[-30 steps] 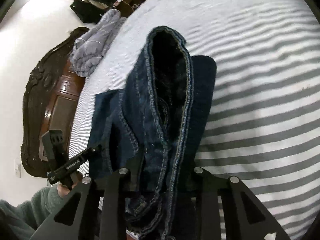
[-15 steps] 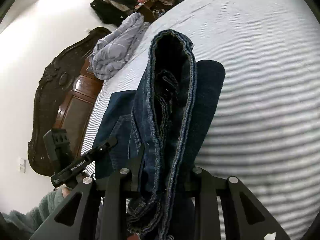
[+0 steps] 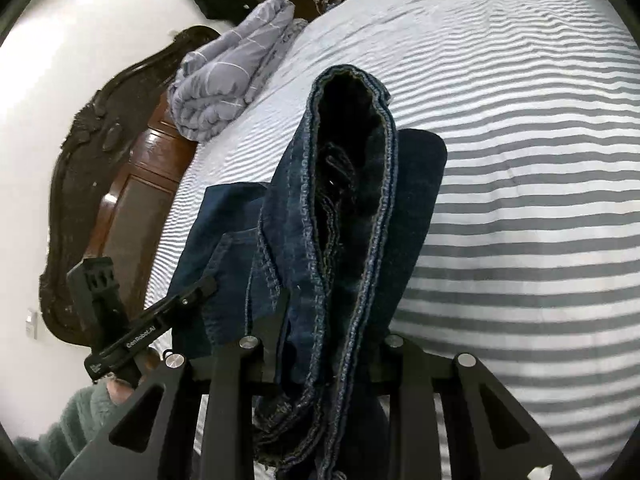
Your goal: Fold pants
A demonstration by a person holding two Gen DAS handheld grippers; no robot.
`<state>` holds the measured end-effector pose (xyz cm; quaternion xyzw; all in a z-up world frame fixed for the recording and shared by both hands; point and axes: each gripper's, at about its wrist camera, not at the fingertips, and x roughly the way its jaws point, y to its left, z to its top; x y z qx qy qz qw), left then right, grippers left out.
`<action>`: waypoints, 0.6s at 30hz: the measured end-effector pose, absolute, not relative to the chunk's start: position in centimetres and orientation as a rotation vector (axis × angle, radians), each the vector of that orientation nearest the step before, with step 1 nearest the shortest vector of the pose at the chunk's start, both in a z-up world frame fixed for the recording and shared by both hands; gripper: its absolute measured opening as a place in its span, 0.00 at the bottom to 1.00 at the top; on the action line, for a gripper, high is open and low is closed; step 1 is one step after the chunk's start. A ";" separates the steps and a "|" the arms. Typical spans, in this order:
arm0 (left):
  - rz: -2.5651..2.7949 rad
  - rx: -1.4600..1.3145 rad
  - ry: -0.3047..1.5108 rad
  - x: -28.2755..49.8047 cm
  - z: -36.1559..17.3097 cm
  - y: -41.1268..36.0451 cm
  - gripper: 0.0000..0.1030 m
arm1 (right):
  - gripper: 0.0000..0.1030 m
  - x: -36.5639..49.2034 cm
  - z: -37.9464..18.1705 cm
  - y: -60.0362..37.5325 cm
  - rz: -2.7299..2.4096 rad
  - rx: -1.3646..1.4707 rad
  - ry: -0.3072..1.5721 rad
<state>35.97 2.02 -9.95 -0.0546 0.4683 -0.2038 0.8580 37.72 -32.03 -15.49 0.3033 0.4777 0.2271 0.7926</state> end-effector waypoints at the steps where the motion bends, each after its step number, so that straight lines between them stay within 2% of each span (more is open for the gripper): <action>1: -0.419 -0.101 0.990 36.2 -10.8 2.1 0.17 | 0.24 37.9 -15.9 -32.0 0.487 0.652 1.033; 3: -0.406 -0.055 0.997 36.5 -12.4 2.4 0.19 | 0.25 38.1 -17.5 -32.0 0.455 0.622 1.053; 7: -0.416 -0.060 1.015 36.1 -14.4 3.4 0.30 | 0.39 37.5 -20.3 -32.9 0.376 0.591 1.104; 10: -0.416 -0.048 1.010 35.8 -14.2 3.8 0.34 | 0.45 36.4 -20.0 -32.6 0.351 0.529 1.092; 12: -0.423 -0.051 1.004 35.3 -13.7 4.2 0.35 | 0.46 35.2 -19.6 -33.0 0.328 0.517 1.093; 13: -0.421 -0.051 1.002 35.0 -13.5 4.4 0.36 | 0.50 34.6 -19.3 -33.3 0.303 0.508 1.096; 18: -0.381 -0.020 0.896 31.7 -10.7 5.7 0.36 | 0.49 31.9 -15.9 -33.1 0.187 0.395 1.032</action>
